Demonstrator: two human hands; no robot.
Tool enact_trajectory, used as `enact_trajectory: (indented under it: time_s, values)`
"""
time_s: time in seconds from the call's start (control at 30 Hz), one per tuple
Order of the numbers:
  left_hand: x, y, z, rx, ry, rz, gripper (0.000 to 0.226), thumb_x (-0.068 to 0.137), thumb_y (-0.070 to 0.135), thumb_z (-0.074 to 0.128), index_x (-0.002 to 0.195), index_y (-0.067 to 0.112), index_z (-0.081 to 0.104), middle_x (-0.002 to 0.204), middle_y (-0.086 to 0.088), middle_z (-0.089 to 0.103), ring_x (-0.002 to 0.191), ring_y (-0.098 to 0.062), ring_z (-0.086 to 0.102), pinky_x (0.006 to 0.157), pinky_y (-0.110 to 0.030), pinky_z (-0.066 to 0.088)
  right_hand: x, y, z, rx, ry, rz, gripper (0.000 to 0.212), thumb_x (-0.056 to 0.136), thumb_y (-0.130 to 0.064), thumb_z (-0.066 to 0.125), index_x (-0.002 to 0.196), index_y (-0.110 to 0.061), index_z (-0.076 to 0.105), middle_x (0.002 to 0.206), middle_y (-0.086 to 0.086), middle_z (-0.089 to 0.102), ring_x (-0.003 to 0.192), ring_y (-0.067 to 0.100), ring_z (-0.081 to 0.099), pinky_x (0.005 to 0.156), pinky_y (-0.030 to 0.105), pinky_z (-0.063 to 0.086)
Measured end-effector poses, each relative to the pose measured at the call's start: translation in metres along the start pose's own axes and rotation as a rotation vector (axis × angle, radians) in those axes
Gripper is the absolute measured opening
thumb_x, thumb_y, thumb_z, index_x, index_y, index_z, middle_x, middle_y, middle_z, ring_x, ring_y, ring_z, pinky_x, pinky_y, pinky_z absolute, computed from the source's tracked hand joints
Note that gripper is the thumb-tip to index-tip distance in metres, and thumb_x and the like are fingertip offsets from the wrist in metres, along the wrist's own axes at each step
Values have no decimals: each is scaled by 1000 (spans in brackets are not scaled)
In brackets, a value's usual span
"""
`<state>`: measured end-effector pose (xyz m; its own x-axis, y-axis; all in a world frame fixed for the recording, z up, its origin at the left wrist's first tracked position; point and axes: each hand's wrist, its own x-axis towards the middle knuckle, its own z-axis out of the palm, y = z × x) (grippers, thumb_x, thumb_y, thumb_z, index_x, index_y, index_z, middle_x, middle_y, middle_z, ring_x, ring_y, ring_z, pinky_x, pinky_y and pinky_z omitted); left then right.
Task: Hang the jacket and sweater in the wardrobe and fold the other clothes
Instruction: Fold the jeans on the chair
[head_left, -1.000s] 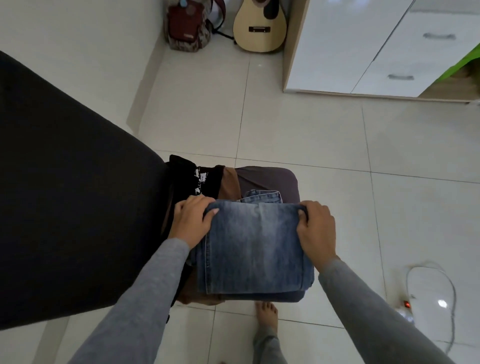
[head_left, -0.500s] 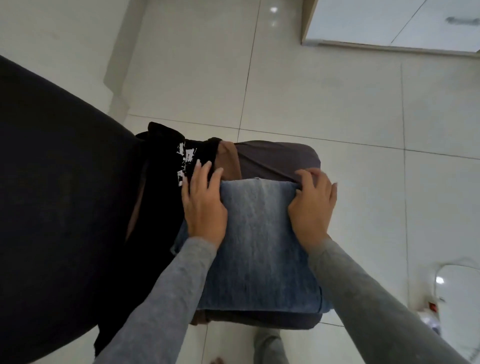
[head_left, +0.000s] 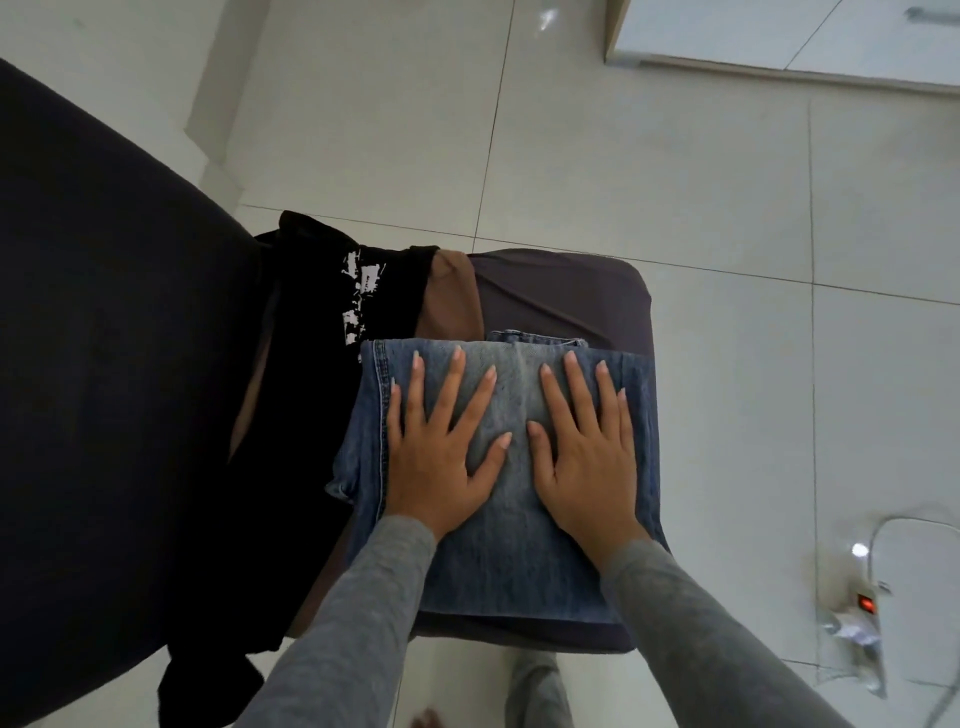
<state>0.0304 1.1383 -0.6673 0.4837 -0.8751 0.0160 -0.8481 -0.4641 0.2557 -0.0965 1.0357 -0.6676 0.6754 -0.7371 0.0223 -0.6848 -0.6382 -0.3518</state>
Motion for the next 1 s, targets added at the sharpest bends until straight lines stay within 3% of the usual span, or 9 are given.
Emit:
enact_trajectory:
  time_s: [0.2, 0.37, 0.47, 0.67, 0.83, 1.0]
  values:
    - [0, -1, -2, 23, -25, -12, 65, 91, 59, 34, 148, 30, 23, 158, -6, 14, 145, -34, 6, 115, -54, 11, 1, 1, -1, -23, -11, -2, 57, 95, -46, 33, 147, -21, 33, 156, 3, 26, 145, 26, 18, 118, 44, 14]
    - [-19, -16, -14, 77, -41, -344, 87, 83, 77, 21, 151, 25, 5, 157, -20, 2, 144, -37, -2, 117, -49, -2, -6, 8, -12, -58, -10, 103, 79, 88, -66, 33, 151, -19, 22, 158, 8, 14, 146, 21, 12, 120, 38, 4]
    - [-27, -25, -11, 11, -76, -349, 89, 83, 77, 13, 151, 21, -1, 156, -22, 1, 146, -30, -4, 118, -41, 0, -10, 11, -11, -33, 25, 94, 76, 91, -60, 32, 151, -15, 21, 158, 9, 15, 146, 21, 12, 120, 38, 5]
    - [-26, -26, -1, -13, -32, -322, 87, 86, 73, 17, 151, 17, 3, 156, -21, 6, 146, -28, 2, 118, -36, -1, -11, 13, -1, 0, 43, 98, 64, 96, -49, 29, 150, -15, 23, 158, 9, 18, 146, 21, 14, 120, 38, 4]
    - [-27, -21, -9, -20, -48, -317, 86, 87, 72, 14, 150, 17, -4, 157, -19, -4, 145, -24, -9, 117, -35, -7, -17, 8, -7, 10, 19, 125, 59, 98, -40, 26, 149, -10, 25, 156, 9, 22, 145, 22, 18, 119, 38, 8]
    - [-55, 6, -11, -75, 19, -361, 72, 96, 53, 21, 150, 7, 10, 157, -16, -1, 145, -24, -4, 118, -37, -2, -62, 6, -13, 82, -22, 163, 58, 98, -37, 22, 150, -11, 21, 158, 3, 16, 146, 14, 9, 120, 38, 7]
